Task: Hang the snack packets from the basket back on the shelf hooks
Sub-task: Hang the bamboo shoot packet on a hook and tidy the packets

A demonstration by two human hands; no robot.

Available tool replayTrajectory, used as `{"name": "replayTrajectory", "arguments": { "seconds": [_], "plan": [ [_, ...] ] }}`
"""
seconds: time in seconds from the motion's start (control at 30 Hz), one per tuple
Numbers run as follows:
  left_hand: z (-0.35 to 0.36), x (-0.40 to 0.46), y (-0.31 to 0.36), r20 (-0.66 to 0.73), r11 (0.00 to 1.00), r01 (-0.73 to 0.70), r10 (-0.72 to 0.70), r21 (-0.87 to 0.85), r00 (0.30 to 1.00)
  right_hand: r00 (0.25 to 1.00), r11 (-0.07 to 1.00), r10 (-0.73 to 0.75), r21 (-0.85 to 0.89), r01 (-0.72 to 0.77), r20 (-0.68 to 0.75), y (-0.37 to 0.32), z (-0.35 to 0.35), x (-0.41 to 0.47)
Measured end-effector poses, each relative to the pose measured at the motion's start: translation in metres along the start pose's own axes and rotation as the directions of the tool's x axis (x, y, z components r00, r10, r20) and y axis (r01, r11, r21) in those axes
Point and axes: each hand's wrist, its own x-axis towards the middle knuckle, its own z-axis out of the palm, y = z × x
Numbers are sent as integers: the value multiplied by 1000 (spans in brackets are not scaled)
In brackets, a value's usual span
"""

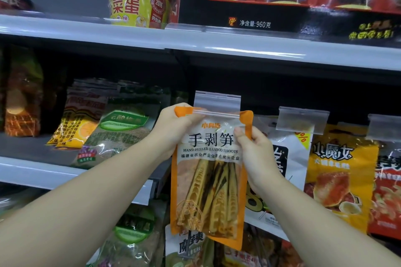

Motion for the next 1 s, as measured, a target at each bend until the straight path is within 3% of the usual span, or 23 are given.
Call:
{"name": "replayTrajectory", "arguments": {
  "seconds": [0.13, 0.37, 0.57, 0.87, 1.0],
  "plan": [
    [0, -1, -2, -5, 1000, -11, 11, -2, 1000, 1000, 999, 25, 32, -24, -1, -3, 1, -1],
    [4, -3, 4, -29, 999, -47, 47, -1, 998, 997, 997, -74, 17, 73, 13, -22, 7, 7],
    [6, -5, 10, -19, 998, -5, 4, -67, 1000, 1000, 1000, -8, 19, 8, -14, -24, 17, 16],
    [7, 7, -1, -41, 996, 15, -11, 92, 999, 996, 996, 44, -72, -49, -77, -10, 21, 29],
    [7, 20, 0, -105, 969, 60, -35, 240, 994, 991, 984, 46, -168, -67, -126, -11, 22, 41]
  ]
}}
